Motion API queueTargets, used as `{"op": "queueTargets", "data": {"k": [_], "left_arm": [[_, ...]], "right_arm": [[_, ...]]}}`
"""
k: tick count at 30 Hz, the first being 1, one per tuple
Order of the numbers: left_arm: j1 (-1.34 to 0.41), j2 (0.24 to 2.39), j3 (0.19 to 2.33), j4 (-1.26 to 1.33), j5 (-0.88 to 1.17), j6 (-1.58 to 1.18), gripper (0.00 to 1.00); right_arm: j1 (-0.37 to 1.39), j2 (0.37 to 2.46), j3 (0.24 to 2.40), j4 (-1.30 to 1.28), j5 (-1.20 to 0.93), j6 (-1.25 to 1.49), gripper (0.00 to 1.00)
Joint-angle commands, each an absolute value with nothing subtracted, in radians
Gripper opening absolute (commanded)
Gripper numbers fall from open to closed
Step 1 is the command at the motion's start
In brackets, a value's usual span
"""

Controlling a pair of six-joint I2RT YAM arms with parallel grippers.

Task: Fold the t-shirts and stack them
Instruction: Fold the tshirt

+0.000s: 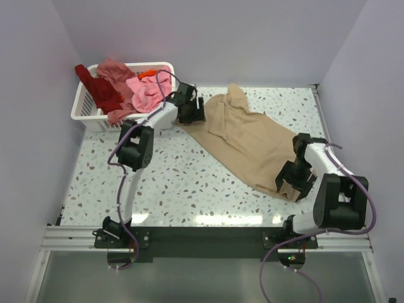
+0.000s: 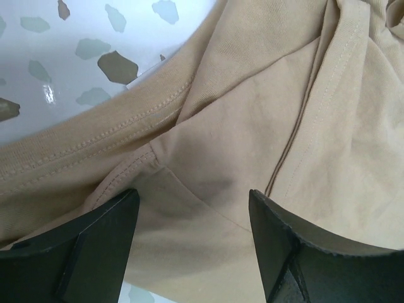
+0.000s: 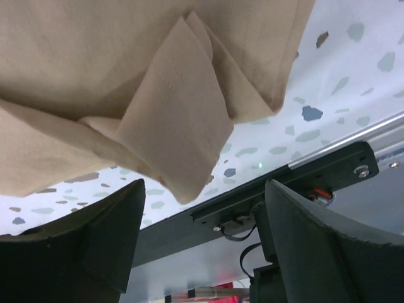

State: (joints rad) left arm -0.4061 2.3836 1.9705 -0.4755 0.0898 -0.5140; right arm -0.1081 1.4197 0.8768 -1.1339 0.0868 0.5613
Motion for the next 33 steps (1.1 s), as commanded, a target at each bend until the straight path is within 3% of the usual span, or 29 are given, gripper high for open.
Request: {"op": "queueTargets", "data": {"k": [1, 5, 6, 8, 9, 12, 18, 21, 25, 29, 30, 33], "left_arm": [[-0.387, 2.444, 1.98, -0.466, 0.066, -0.525, 0.75], [-0.379, 2.462, 2.019, -0.482, 0.029, -0.534, 0.75], [-0.376, 2.47, 2.026, -0.483, 0.026, -0.538, 0.75], [-0.368, 2.488, 2.057, -0.489, 0.02, -0.541, 0.75], [-0.368, 2.494, 2.069, -0.497, 0.017, -0.54, 0.75], [-0.361, 2.511, 2.101, -0.5, 0.006, -0.528, 0.75], [-0.338, 2.517, 2.125, -0.503, 0.002, -0.511, 0.75], [-0.331, 2.517, 2.128, -0.502, 0.002, -0.5, 0.75], [-0.33, 2.516, 2.132, -0.497, 0.003, -0.492, 0.75], [-0.33, 2.505, 2.132, -0.494, 0.003, -0.492, 0.75], [-0.33, 2.503, 2.132, -0.492, 0.003, -0.491, 0.75], [-0.331, 2.49, 2.129, -0.491, 0.003, -0.491, 0.76]], "right_arm": [[-0.114, 1.448, 0.925, -1.1, 0.119, 0.537, 0.75], [-0.114, 1.48, 0.997, -1.115, 0.152, 0.512, 0.48], [-0.114, 1.488, 1.005, -1.118, 0.153, 0.508, 0.36], [-0.114, 1.497, 1.025, -1.123, 0.158, 0.503, 0.23], [-0.114, 1.502, 1.029, -1.123, 0.158, 0.502, 0.11], [-0.115, 1.515, 1.049, -1.124, 0.164, 0.494, 0.0], [-0.124, 1.565, 1.141, -1.123, 0.207, 0.476, 0.0], [-0.126, 1.618, 1.215, -1.126, 0.239, 0.463, 0.08], [-0.126, 1.666, 1.314, -1.146, 0.299, 0.445, 0.23], [-0.126, 1.672, 1.394, -1.17, 0.328, 0.425, 0.48], [-0.126, 1.663, 1.4, -1.184, 0.324, 0.417, 0.61], [-0.126, 1.62, 1.387, -1.213, 0.281, 0.414, 0.65]]}}
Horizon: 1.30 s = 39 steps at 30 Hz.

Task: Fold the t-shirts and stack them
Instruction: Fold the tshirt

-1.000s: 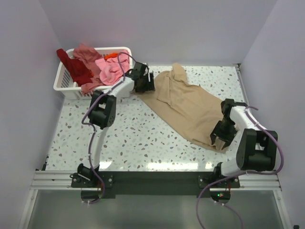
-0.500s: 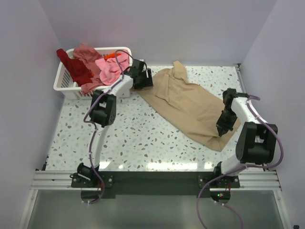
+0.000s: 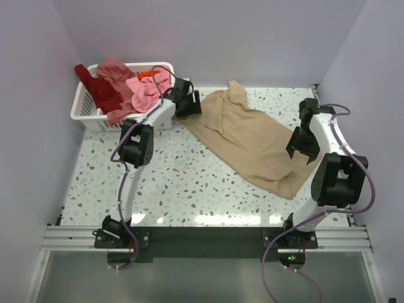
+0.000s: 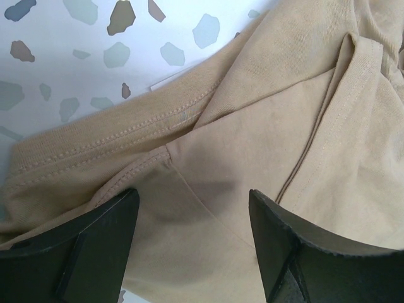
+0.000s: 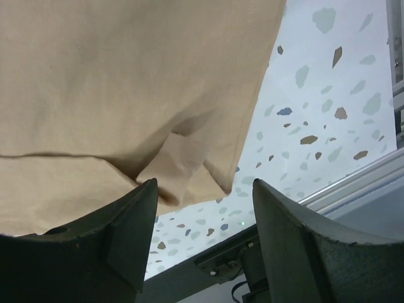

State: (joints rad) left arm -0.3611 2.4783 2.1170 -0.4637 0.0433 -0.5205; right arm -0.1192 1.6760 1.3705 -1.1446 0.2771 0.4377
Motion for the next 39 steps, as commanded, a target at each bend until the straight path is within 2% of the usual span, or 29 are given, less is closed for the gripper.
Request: {"op": "queueTargets", "data": {"k": [1, 6, 7, 10, 33, 37, 39], "left_arm": [[-0.331, 2.485, 2.122, -0.489, 0.003, -0.491, 0.76], [-0.331, 2.447, 2.086, -0.474, 0.002, -0.491, 0.76], [-0.333, 2.441, 2.066, -0.469, 0.003, -0.492, 0.76], [-0.333, 2.419, 2.037, -0.454, 0.003, -0.492, 0.76], [-0.331, 2.456, 2.074, -0.457, 0.018, -0.499, 0.76], [-0.33, 2.46, 2.072, -0.457, 0.017, -0.497, 0.76], [-0.33, 2.46, 2.075, -0.453, 0.015, -0.497, 0.77]], "right_arm": [[-0.126, 1.602, 1.367, -1.21, 0.267, 0.416, 0.65], [-0.126, 1.52, 1.157, -1.174, 0.143, 0.448, 0.57], [-0.126, 1.508, 1.129, -1.163, 0.132, 0.452, 0.51], [-0.126, 1.511, 1.057, -1.131, 0.104, 0.468, 0.42], [-0.124, 1.658, 0.937, -1.006, 0.138, 0.462, 0.41], [-0.124, 1.674, 0.934, -1.002, 0.137, 0.462, 0.35], [-0.124, 1.674, 0.937, -1.003, 0.141, 0.46, 0.23]]}}
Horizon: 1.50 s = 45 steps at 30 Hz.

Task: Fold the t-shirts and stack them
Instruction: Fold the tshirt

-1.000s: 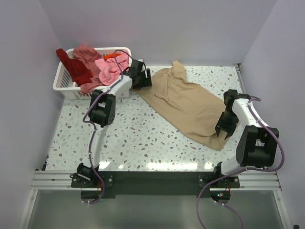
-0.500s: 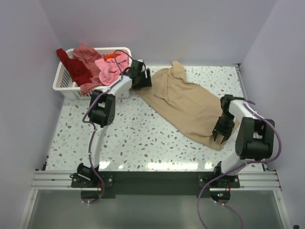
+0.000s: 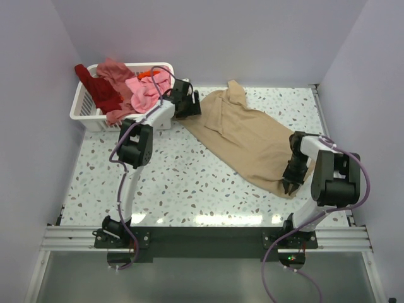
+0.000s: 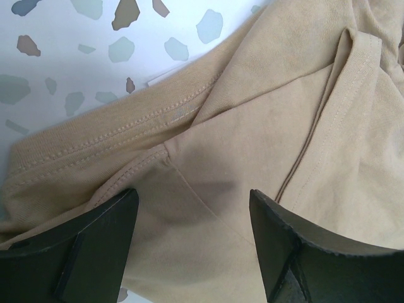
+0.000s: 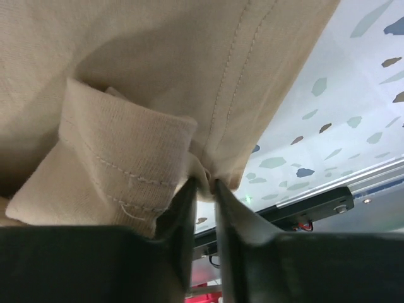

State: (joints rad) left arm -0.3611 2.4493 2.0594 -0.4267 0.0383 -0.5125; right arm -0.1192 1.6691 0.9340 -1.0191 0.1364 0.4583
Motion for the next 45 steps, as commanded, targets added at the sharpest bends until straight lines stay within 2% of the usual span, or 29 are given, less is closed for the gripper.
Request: {"op": "queueTargets", "data": {"k": [1, 2, 5, 26, 32, 35, 38, 39, 43, 45], "left_arm": [[-0.33, 2.464, 2.077, -0.453, 0.017, -0.497, 0.76], [-0.33, 2.465, 2.079, -0.454, 0.017, -0.499, 0.77], [-0.331, 2.468, 2.08, -0.451, 0.015, -0.5, 0.77], [-0.319, 2.47, 2.077, -0.436, 0.023, -0.517, 0.77], [-0.318, 2.467, 2.079, -0.434, 0.02, -0.505, 0.77], [-0.316, 2.467, 2.08, -0.437, 0.017, -0.497, 0.77], [-0.316, 2.457, 2.079, -0.437, 0.012, -0.485, 0.77], [-0.316, 2.451, 2.077, -0.437, 0.008, -0.48, 0.77], [-0.319, 2.431, 2.079, -0.436, 0.012, -0.472, 0.78], [-0.319, 2.416, 2.077, -0.433, 0.02, -0.471, 0.79]], "right_arm": [[-0.124, 1.674, 0.937, -1.006, 0.144, 0.459, 0.19], [-0.124, 1.674, 0.937, -1.012, 0.143, 0.456, 0.1], [-0.124, 1.661, 0.948, -1.043, 0.132, 0.449, 0.0], [-0.066, 1.427, 0.936, -1.265, 0.1, 0.498, 0.0], [-0.037, 1.352, 0.89, -1.298, 0.087, 0.532, 0.03], [0.003, 1.318, 0.871, -1.318, 0.077, 0.557, 0.07], [0.043, 1.292, 0.873, -1.339, 0.066, 0.583, 0.17], [0.048, 1.275, 0.877, -1.342, 0.061, 0.591, 0.24], [0.048, 1.279, 0.891, -1.333, 0.061, 0.594, 0.43], [0.046, 1.302, 0.891, -1.315, 0.039, 0.598, 0.48]]}}
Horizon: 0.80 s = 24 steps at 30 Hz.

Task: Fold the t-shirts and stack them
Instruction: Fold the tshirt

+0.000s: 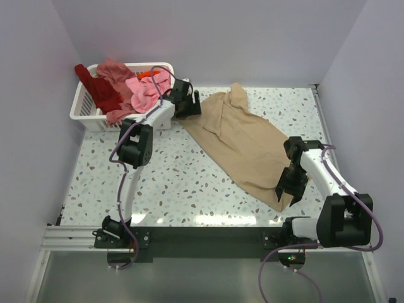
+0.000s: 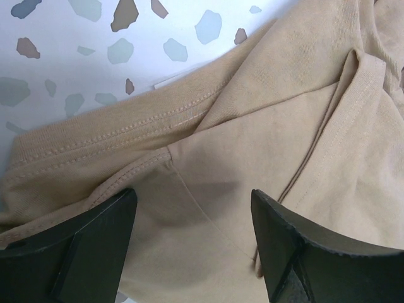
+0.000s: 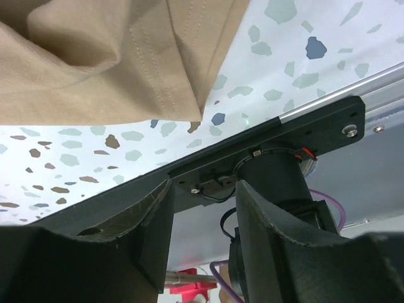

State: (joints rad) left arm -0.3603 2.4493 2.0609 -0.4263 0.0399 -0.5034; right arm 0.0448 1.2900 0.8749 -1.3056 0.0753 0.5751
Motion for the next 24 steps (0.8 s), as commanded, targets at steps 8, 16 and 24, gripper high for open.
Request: {"op": "queueTargets", "data": {"k": [8, 16, 24], "left_arm": [[-0.376, 2.318, 2.042, -0.417, 0.028, -0.472, 0.8], [-0.474, 2.234, 1.933, -0.376, 0.041, -0.517, 0.8], [-0.531, 2.229, 1.885, -0.327, 0.095, -0.575, 0.8]], "right_arm": [[0.046, 1.448, 0.893, -1.169, 0.011, 0.603, 0.5], [0.045, 1.56, 0.896, -1.085, 0.037, 0.597, 0.46], [0.046, 1.588, 0.876, -1.054, 0.083, 0.607, 0.43]]}}
